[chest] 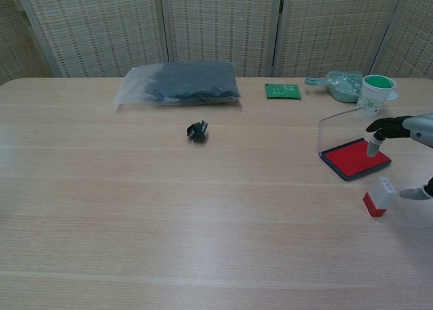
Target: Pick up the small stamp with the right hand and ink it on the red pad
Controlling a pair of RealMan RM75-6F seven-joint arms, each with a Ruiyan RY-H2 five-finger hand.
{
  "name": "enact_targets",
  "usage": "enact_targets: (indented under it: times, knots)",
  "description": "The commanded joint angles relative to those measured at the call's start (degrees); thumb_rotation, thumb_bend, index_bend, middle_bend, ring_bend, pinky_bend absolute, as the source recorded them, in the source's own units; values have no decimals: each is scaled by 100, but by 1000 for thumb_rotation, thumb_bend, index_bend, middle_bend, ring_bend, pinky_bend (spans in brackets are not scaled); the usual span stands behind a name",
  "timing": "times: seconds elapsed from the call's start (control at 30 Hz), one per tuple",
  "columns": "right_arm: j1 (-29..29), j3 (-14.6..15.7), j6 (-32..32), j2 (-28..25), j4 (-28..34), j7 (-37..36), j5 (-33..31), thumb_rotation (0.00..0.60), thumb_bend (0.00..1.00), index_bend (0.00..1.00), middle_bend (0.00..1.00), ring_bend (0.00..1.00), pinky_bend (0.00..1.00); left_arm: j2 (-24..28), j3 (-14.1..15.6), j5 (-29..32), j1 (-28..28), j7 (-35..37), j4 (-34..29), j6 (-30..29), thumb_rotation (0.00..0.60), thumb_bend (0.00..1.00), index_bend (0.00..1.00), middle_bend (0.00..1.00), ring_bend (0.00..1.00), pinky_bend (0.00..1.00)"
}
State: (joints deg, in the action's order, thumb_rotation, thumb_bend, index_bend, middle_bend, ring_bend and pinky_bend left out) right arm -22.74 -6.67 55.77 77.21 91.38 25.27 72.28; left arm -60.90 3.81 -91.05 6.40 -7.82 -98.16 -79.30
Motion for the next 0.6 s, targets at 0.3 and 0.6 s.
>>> enact_targets:
  times: [0.3,0.6]
  knots:
    - [52,157,469,328,-217,395,-199,600,191,317,83,127,171,31,27,-78,6,90,0,-21,600,70,125,0,41,269]
    - [2,181,480,531,-430,324,-366,600,191,336,92,127,171,79,60,-207,-3,265,33,-98,600,70,123,0,41,269]
